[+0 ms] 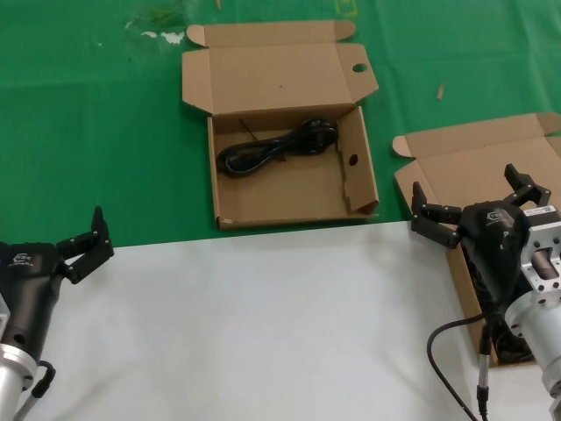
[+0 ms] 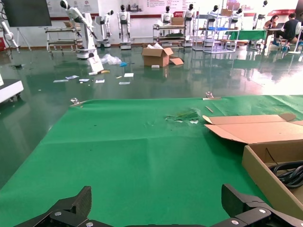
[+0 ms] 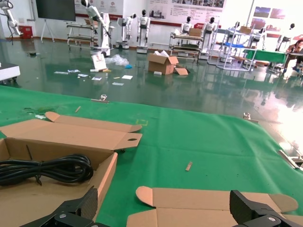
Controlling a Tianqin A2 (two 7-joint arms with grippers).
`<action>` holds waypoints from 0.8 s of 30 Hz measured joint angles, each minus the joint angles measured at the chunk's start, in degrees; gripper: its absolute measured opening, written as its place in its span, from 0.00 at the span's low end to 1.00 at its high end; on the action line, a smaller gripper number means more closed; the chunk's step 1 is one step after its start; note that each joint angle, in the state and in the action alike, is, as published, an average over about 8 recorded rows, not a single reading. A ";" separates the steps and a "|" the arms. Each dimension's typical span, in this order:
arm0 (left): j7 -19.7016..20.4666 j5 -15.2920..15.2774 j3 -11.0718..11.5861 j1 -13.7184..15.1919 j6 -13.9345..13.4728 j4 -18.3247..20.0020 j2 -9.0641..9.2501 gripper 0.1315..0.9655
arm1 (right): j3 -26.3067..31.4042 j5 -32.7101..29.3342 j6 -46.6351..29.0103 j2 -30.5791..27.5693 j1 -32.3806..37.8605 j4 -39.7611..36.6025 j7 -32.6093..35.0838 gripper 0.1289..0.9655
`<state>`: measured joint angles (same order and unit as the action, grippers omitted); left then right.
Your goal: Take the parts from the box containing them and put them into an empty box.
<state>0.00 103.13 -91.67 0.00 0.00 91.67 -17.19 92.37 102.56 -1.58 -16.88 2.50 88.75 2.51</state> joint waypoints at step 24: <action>0.00 0.00 0.00 0.00 0.00 0.00 0.00 1.00 | 0.00 0.00 0.00 0.00 0.00 0.00 0.00 1.00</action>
<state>0.00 103.13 -91.67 0.00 0.00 91.67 -17.19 92.37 102.56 -1.58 -16.88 2.50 88.75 2.51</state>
